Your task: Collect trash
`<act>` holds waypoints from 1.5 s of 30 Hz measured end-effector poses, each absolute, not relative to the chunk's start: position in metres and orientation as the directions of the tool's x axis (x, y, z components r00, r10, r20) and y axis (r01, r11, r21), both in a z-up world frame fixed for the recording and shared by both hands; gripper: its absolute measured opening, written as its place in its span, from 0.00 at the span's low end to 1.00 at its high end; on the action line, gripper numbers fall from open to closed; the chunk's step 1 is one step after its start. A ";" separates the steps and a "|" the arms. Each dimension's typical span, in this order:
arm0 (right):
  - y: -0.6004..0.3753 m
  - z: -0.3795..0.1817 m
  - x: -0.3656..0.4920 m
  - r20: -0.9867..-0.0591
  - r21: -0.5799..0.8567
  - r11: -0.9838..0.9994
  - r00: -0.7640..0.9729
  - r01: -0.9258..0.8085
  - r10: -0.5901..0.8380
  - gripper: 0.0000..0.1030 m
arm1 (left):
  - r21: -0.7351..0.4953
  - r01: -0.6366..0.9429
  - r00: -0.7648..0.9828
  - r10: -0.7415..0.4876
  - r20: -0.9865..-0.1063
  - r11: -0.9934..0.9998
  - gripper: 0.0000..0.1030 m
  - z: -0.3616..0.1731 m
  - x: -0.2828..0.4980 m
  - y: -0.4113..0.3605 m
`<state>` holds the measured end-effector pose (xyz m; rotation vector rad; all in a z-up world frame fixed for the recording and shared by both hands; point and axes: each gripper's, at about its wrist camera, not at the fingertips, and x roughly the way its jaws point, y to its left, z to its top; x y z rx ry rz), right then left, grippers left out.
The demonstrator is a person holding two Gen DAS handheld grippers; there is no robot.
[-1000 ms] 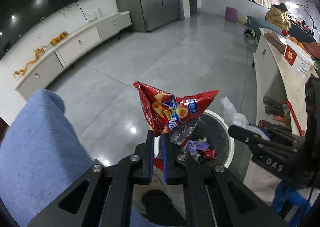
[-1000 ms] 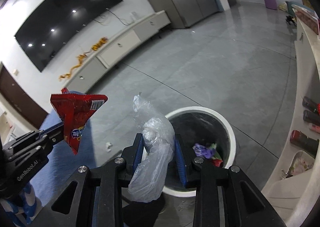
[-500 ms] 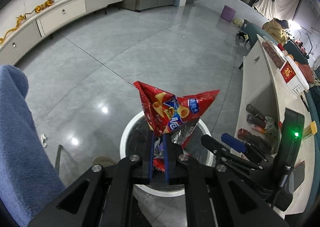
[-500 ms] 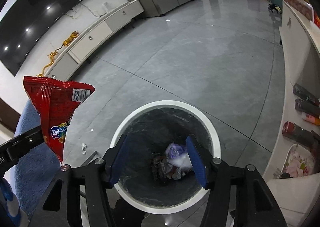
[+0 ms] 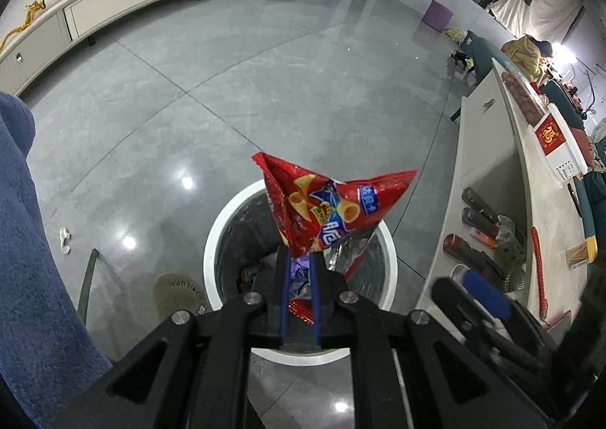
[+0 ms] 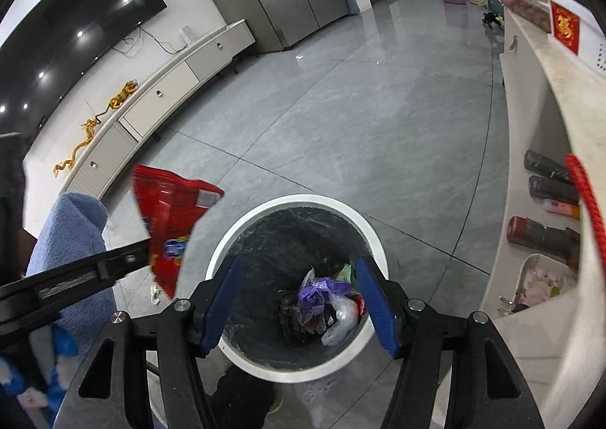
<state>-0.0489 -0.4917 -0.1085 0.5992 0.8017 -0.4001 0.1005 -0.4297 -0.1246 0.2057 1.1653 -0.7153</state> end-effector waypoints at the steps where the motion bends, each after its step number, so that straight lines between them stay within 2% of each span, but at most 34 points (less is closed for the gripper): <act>1: -0.490 -0.104 -0.052 -0.760 0.338 0.769 0.639 0.543 -0.117 0.59 | -0.208 0.609 0.203 -0.403 -0.892 0.765 0.10 -0.126 0.100 -0.430; 2: -0.488 -0.101 -0.054 -0.757 0.334 0.772 0.642 0.541 -0.122 0.59 | -0.208 0.609 0.200 -0.403 -0.893 0.765 0.11 -0.126 0.099 -0.432; 4: -0.486 -0.093 -0.059 -0.747 0.333 0.776 0.652 0.536 -0.129 0.60 | -0.209 0.607 0.198 -0.401 -0.894 0.767 0.26 -0.128 0.097 -0.434; 5: -0.486 -0.090 -0.062 -0.742 0.335 0.776 0.657 0.534 -0.132 0.60 | -0.207 0.599 0.208 -0.400 -0.893 0.773 0.49 -0.127 0.097 -0.433; 6: -0.485 -0.086 -0.064 -0.737 0.335 0.777 0.662 0.533 -0.136 0.60 | -0.205 0.593 0.219 -0.401 -0.889 0.778 0.62 -0.126 0.098 -0.432; 16: -0.477 -0.073 -0.069 -0.717 0.330 0.788 0.681 0.519 -0.148 0.61 | -0.216 0.571 0.237 -0.411 -0.880 0.792 0.62 -0.121 0.096 -0.423; 21: -0.460 -0.063 -0.067 -0.704 0.303 0.816 0.692 0.492 -0.156 0.61 | -0.211 0.553 0.295 -0.427 -0.855 0.806 0.62 -0.099 0.082 -0.403; 29: -0.413 -0.036 -0.064 -0.662 0.242 0.877 0.732 0.415 -0.163 0.62 | -0.148 0.479 0.532 -0.420 -0.735 0.865 0.62 -0.034 0.043 -0.325; 35: -0.371 -0.017 -0.063 -0.623 0.217 0.916 0.770 0.338 -0.136 0.64 | -0.083 0.370 0.700 -0.337 -0.630 0.925 0.71 0.007 0.020 -0.254; 41: -0.319 0.003 -0.066 -0.565 0.181 0.947 0.816 0.266 -0.121 0.72 | -0.040 0.250 0.816 -0.232 -0.530 0.968 0.71 0.037 -0.008 -0.184; 44: -0.293 0.011 -0.072 -0.534 0.152 0.960 0.837 0.236 -0.121 0.77 | -0.029 0.205 0.851 -0.192 -0.488 0.978 0.71 0.046 -0.027 -0.154; 45: -0.284 0.013 -0.075 -0.523 0.139 0.964 0.844 0.227 -0.123 0.82 | -0.020 0.195 0.861 -0.180 -0.476 0.981 0.71 0.047 -0.033 -0.146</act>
